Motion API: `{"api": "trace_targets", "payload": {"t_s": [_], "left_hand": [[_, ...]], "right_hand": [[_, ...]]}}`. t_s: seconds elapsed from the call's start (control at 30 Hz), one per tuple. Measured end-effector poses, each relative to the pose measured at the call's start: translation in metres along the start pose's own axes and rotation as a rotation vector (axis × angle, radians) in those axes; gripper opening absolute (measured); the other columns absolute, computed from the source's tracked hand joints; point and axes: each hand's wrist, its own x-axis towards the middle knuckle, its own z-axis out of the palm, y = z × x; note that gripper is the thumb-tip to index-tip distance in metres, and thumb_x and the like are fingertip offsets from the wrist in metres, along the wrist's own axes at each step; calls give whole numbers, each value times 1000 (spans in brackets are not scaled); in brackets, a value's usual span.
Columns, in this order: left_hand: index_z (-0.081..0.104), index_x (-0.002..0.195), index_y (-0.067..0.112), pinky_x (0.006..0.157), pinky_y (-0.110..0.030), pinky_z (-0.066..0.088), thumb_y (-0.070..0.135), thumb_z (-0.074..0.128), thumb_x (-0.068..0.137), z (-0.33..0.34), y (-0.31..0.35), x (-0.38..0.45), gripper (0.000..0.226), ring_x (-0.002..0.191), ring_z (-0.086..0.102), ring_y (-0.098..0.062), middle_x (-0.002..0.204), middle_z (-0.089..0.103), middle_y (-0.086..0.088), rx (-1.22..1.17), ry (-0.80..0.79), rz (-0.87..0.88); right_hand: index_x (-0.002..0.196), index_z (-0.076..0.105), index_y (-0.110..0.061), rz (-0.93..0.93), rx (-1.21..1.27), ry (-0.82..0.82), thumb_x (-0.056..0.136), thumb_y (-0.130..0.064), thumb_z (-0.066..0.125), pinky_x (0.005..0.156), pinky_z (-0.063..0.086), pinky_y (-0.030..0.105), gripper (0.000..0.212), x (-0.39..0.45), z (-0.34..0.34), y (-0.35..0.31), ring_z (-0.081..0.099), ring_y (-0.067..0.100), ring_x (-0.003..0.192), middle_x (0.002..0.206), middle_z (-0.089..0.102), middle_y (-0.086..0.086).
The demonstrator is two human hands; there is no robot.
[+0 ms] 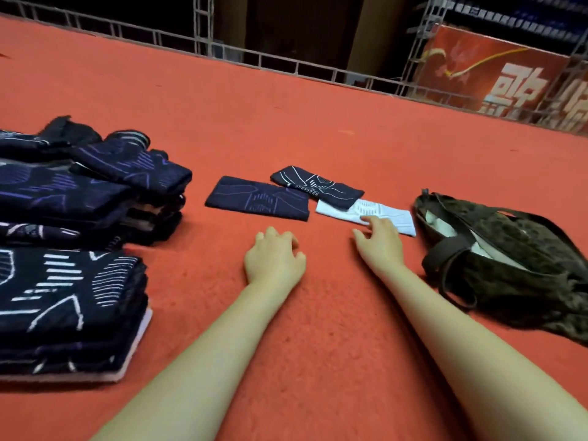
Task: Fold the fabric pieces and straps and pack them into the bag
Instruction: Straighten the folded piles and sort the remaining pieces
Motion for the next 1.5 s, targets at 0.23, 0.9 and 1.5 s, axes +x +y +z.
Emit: {"api": "trace_targets", "payload": {"t_s": [0.23,0.9,1.5], "left_hand": [[60,111,33,84,-30,41,32,52,87,8,-7,10,25,113,46,-16,115,52,6,-137,26,2],[68,107,25,93,-33,47,9,57,82,-8,-14,20,32,101,61,-5,106,68,14,-663,135,351],[65,88,22,85,-19,46,-1,49,90,-29,-15,32,29,87,59,-2,91,66,11,-1219,279,79]], "right_hand": [[121,62,-28,-55,-229,61,89,-38,56,94,33,43,33,63,25,8,46,29,121,123,62,6],[113,65,-18,-495,331,178,87,-23,54,81,40,20,29,-60,-10,-31,52,5,86,95,62,-16],[79,70,-15,-13,838,-6,81,-25,69,74,45,32,11,-46,-55,-2,58,9,76,78,67,-1]]}}
